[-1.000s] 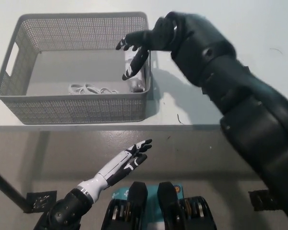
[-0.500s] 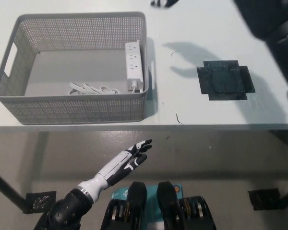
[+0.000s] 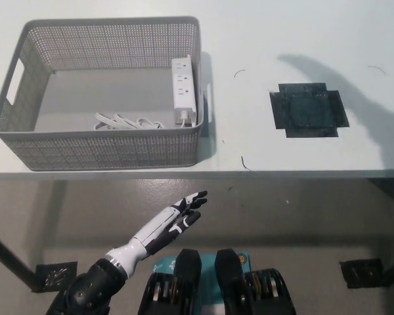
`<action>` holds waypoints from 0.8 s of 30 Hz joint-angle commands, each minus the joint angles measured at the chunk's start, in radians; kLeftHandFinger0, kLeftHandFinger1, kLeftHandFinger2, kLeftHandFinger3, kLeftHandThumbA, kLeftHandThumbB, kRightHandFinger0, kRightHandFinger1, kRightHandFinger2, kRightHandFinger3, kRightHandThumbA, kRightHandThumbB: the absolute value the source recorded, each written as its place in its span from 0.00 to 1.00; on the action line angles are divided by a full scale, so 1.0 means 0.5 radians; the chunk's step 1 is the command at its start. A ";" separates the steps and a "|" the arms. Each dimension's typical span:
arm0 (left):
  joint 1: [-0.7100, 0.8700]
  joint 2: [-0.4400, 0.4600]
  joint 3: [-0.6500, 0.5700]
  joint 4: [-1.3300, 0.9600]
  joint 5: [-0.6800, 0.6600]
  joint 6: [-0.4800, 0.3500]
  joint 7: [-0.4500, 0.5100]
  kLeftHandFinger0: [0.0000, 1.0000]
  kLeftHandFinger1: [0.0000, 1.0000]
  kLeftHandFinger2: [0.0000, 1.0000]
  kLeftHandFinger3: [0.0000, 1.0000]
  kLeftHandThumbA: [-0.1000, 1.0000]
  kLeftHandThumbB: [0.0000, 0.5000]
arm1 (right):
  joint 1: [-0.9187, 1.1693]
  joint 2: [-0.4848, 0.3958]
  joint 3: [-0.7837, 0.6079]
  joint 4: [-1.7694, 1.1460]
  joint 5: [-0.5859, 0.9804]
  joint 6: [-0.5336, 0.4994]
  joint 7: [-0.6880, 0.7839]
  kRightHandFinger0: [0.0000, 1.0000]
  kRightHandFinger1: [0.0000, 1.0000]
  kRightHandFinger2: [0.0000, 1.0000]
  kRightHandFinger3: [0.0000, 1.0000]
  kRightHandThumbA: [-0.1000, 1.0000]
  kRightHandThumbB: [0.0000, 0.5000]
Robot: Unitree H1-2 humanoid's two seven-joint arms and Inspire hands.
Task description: Use the right hand to pick up a power strip and put it into a container on the left side
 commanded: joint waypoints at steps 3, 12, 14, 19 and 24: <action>-0.063 -0.032 0.246 -0.201 -0.205 -0.164 0.163 1.00 1.00 1.00 1.00 1.00 0.42 | 1.470 0.416 -0.802 -2.483 1.057 -0.227 -0.753 1.00 1.00 1.00 1.00 0.91 0.42; 0.188 -0.019 0.274 -0.431 -0.206 -0.155 0.184 1.00 1.00 1.00 1.00 1.00 0.47 | 2.459 0.802 -0.250 -1.689 0.428 -1.322 -1.079 1.00 1.00 1.00 1.00 0.95 0.17; 0.253 -0.030 0.281 -0.483 -0.224 -0.131 0.172 1.00 1.00 1.00 1.00 1.00 0.50 | 2.524 0.860 -0.276 -1.502 0.464 -1.322 -1.031 1.00 1.00 1.00 1.00 0.97 0.36; 0.430 -0.039 0.305 -0.552 -0.240 -0.128 0.152 1.00 1.00 1.00 1.00 0.97 0.47 | 2.615 0.961 -0.312 -1.071 0.495 -1.322 -1.006 1.00 1.00 1.00 1.00 0.95 0.37; 0.526 -0.027 0.312 -0.541 -0.176 -0.162 0.158 1.00 1.00 1.00 1.00 1.00 0.47 | 2.641 1.016 -0.330 -0.917 0.539 -1.306 -0.928 1.00 1.00 1.00 1.00 0.98 0.39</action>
